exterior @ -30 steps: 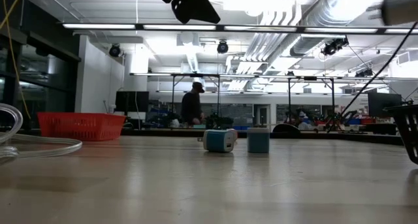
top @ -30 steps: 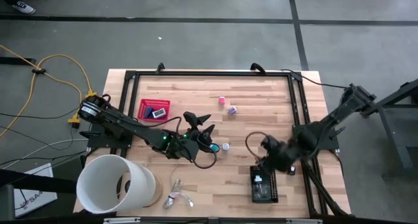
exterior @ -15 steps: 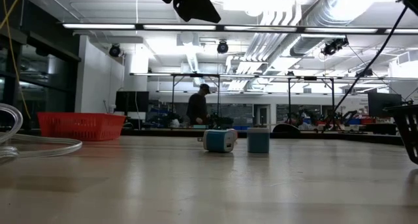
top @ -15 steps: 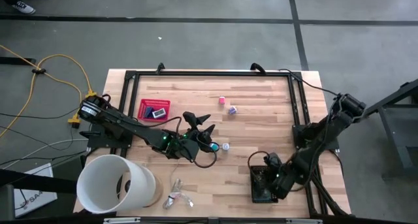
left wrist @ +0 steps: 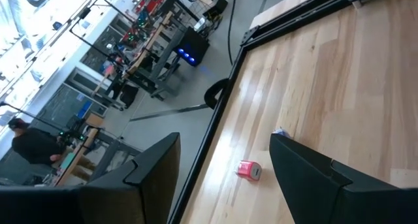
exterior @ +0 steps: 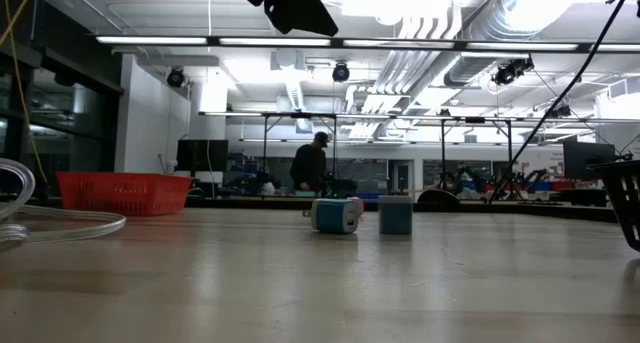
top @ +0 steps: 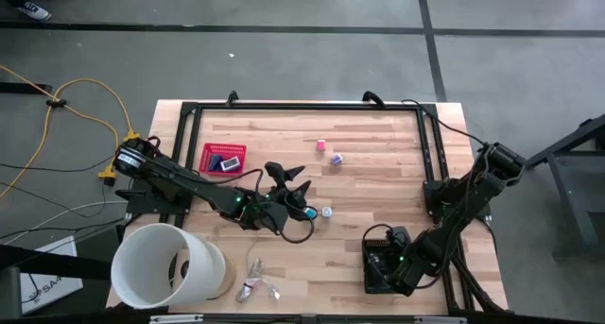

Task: Pick & Place Office items
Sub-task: Put the white charger adapter into the black bin

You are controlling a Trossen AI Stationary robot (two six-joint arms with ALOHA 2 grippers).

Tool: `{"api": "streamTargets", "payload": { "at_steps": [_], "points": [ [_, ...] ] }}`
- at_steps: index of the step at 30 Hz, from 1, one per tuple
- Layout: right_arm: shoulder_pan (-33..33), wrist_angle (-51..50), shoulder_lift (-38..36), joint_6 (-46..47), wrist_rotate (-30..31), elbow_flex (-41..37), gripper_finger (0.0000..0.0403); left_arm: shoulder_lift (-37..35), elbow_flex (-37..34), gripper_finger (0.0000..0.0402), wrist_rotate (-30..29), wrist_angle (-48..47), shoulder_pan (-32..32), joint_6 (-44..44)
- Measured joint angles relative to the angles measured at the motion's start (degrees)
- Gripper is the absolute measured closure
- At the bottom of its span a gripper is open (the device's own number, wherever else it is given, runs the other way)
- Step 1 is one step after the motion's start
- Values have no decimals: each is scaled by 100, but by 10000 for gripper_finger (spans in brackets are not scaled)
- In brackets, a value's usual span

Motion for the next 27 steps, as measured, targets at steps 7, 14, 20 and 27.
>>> {"api": "streamTargets", "payload": {
  "at_steps": [7, 14, 20, 27],
  "points": [
    [-114, -522, 0, 19, -35, 0, 278, 0, -2, 175, 129, -250, -16, -246],
    [-233, -331, 0, -47, -31, 0, 277, 0, 0, 175, 129, -379, -16, -342],
    [-233, -323, 39, -32, -31, 0, 277, 0, -1, 175, 129, -383, -16, -342],
    [-264, -123, 377, -189, -154, 0, 276, 0, -1, 175, 129, -475, -16, -449]
  ]
}}
